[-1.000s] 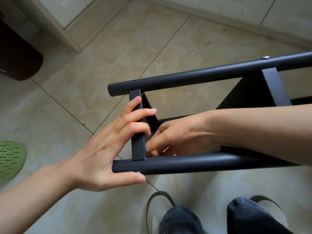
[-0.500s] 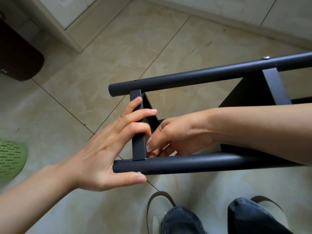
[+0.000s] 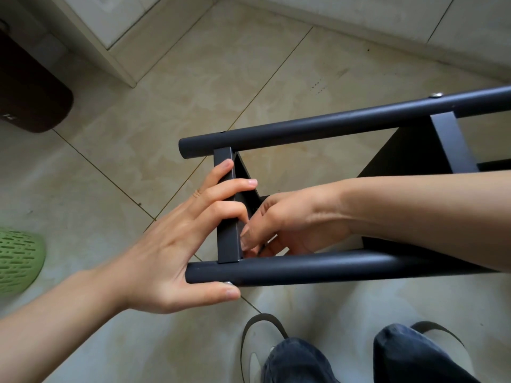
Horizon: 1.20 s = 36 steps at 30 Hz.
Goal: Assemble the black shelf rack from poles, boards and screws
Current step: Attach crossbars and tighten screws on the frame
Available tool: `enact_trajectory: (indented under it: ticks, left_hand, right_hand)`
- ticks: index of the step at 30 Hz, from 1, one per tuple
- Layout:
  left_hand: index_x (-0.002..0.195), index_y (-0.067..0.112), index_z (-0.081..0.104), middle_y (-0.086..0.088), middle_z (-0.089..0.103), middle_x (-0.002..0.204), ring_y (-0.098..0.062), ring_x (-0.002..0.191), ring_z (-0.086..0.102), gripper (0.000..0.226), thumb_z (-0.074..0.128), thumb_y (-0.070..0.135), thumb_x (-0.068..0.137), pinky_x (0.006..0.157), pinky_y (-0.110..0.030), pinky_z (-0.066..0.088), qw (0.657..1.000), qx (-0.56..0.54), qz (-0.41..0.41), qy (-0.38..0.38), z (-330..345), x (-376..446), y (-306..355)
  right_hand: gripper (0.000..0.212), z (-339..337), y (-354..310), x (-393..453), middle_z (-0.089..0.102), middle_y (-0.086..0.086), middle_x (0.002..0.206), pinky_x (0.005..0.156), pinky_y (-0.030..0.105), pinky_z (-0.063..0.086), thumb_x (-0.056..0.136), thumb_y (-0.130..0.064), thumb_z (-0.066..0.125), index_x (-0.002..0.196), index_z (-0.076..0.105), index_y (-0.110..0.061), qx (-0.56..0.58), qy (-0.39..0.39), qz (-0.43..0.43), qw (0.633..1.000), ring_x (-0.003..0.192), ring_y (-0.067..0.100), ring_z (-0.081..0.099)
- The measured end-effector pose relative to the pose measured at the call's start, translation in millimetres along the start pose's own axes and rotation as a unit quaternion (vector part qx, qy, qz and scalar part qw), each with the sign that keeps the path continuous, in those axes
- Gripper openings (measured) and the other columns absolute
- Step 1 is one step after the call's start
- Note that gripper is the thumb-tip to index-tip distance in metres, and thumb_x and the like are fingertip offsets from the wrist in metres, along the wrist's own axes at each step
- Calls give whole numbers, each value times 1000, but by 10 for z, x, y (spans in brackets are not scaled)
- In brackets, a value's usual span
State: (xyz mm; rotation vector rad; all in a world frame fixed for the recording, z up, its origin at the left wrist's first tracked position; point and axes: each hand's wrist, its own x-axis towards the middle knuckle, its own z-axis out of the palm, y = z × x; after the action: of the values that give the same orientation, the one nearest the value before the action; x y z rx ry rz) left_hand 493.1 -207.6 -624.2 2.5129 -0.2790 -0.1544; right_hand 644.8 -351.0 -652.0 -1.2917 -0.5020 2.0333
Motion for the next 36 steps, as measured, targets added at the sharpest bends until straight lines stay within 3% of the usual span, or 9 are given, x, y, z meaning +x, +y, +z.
enact_trajectory:
  ticks: [4,12,18,22,25,28,36]
  left_hand:
    - [126,21,45,6,25,161,-27,156,2,58,62,57,83,118,-24,21,1000,0,1,-2,1,0,-1]
    - [126,20,46,3,26,161,-27,156,2,59,61,57,84,118,-26,23,1000,0,-2,-3,-4,-3,5]
    - [125,16,48,1,27,160,-27,156,3,59,61,56,83,120,-28,21,1000,5,-2,-4,-1,6,4]
    - [124,17,47,1,27,160,-27,156,3,59,58,61,86,120,-28,22,1000,2,-1,-3,-1,1,2]
    - [125,19,46,1,27,160,-27,156,4,59,58,61,86,119,-28,23,1000,1,-2,-3,2,0,-3]
    - [125,19,46,1,27,161,-26,156,4,60,59,61,86,118,-27,24,1000,0,-2,-2,6,0,-9]
    - [126,21,45,2,26,161,-26,156,4,59,54,65,88,118,-29,25,1000,-3,-1,0,10,0,-19]
  right_hand:
    - [31,27,38,58,58,0,59,57,20,49,93,-12,59,63,59,-11,-25,37,-5,999,55,10,56]
    - [13,-30,-8,6,64,3,79,71,26,52,94,-15,56,87,65,-10,-6,-13,9,1000,75,15,60]
    - [18,7,27,57,59,-1,67,57,19,50,94,-13,54,76,59,-12,-17,-5,12,1000,60,9,56]
    - [17,1,33,66,58,2,74,69,25,49,94,-10,54,79,61,-12,-14,1,-17,1000,68,12,56]
    - [11,-46,-5,23,63,3,81,72,26,50,93,-14,55,90,65,-11,-2,-22,19,1000,76,15,59]
    - [10,-38,15,45,63,6,82,66,23,51,92,-12,56,94,65,-8,-18,-12,25,999,73,15,59]
    - [16,-15,2,36,62,-1,69,58,21,50,94,-15,55,81,63,-11,-20,-1,18,1000,62,10,58]
